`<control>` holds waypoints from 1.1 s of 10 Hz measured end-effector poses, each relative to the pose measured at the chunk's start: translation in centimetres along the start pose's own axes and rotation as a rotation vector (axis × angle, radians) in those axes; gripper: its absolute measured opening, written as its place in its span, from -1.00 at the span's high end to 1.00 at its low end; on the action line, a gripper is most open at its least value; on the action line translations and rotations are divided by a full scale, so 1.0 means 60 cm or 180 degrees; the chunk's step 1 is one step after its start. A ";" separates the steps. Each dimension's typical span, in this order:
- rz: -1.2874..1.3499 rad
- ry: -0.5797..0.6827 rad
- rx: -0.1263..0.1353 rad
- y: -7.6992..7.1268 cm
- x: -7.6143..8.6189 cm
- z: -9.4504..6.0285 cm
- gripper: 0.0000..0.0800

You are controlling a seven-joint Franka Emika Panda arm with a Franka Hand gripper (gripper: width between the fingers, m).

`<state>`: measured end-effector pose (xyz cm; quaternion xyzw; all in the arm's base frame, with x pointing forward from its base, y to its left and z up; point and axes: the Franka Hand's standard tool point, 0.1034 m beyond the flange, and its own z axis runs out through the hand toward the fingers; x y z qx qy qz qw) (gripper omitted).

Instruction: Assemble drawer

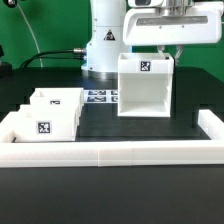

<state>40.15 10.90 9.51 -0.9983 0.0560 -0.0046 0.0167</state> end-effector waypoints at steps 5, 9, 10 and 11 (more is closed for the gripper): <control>-0.0171 0.0055 0.0036 -0.003 0.052 0.000 0.91; -0.0295 0.0225 0.0101 -0.012 0.159 0.000 0.91; -0.0330 0.0291 0.0121 -0.013 0.192 0.000 0.91; -0.0328 0.0350 0.0139 -0.017 0.218 0.001 0.91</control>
Offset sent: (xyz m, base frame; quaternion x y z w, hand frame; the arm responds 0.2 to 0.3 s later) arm 0.0395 -0.0044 0.0020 0.0033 0.0017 -0.0528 0.9986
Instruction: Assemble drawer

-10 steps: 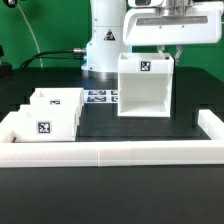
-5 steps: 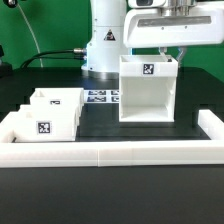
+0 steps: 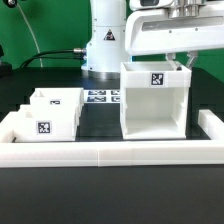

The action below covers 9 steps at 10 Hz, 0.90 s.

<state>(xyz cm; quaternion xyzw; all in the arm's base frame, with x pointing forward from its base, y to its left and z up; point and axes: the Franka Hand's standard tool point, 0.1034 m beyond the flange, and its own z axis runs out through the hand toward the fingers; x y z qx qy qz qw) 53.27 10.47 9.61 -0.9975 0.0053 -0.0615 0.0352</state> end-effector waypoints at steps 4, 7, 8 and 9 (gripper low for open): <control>-0.0022 0.0156 0.0037 -0.008 0.052 0.004 0.91; 0.0064 0.0164 0.0042 -0.010 0.053 0.003 0.91; 0.0302 0.0173 0.0065 -0.012 0.054 0.002 0.91; 0.0404 0.0180 0.0075 -0.014 0.055 0.001 0.90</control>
Offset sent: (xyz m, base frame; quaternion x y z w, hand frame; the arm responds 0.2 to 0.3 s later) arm 0.0074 0.0006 0.0006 0.0009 0.0067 0.0074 0.9999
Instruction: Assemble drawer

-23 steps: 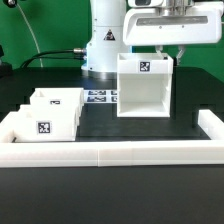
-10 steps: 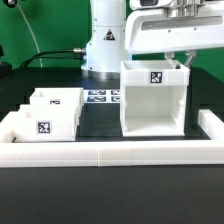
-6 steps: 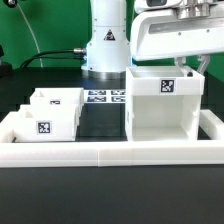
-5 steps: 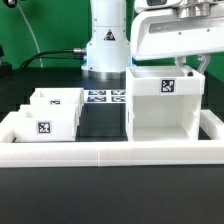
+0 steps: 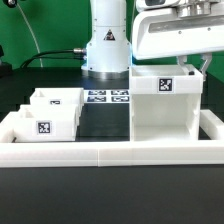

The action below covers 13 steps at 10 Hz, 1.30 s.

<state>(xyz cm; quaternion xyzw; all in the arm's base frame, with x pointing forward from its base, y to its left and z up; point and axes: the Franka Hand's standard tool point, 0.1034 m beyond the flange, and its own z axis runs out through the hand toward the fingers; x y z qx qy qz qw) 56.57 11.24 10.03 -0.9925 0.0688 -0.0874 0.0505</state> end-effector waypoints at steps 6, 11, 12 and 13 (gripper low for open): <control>0.1347 0.0147 0.0034 0.020 0.030 -0.004 0.89; 0.2357 0.0131 0.0183 0.008 0.035 -0.011 0.89; 0.2818 0.0093 0.0209 0.011 0.036 -0.011 0.89; 0.3224 0.0054 0.0177 0.013 0.034 -0.010 0.89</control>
Offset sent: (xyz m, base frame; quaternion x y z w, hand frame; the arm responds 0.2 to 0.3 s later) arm 0.0044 -0.0308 -0.0096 -0.0791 -0.0423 0.2909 0.9525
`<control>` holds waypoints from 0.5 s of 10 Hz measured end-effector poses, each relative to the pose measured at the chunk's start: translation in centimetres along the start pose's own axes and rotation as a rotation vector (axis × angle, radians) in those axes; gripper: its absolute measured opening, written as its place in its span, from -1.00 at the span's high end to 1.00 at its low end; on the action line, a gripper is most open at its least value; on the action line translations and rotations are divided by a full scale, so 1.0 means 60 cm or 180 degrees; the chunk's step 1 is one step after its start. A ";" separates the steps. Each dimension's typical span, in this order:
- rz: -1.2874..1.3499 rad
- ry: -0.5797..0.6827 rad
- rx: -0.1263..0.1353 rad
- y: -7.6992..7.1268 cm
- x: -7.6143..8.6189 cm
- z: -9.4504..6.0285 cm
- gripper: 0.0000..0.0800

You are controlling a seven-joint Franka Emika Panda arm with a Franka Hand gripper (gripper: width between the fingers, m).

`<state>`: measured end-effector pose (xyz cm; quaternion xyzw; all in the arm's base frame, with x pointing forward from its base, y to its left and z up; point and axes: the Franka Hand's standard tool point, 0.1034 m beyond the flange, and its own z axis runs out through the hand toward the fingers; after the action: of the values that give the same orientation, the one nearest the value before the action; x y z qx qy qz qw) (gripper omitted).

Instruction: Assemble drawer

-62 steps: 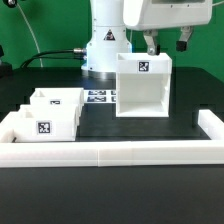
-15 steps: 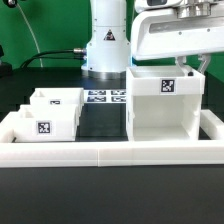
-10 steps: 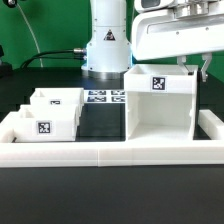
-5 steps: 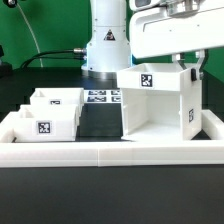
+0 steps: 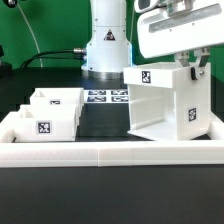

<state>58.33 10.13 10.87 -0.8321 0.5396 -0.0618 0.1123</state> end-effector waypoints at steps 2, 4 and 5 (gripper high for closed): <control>0.0389 0.0008 0.0087 -0.002 0.010 0.003 0.89; 0.0658 -0.0001 0.0138 -0.007 0.012 0.000 0.88; 0.0864 -0.0034 0.0155 -0.008 0.008 -0.001 0.88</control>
Offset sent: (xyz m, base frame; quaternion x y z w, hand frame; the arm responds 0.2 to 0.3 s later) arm 0.0000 0.0000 0.0000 0.0000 0.0000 0.1938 0.9810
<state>58.97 9.89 11.05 -0.7488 0.6449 -0.0547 0.1427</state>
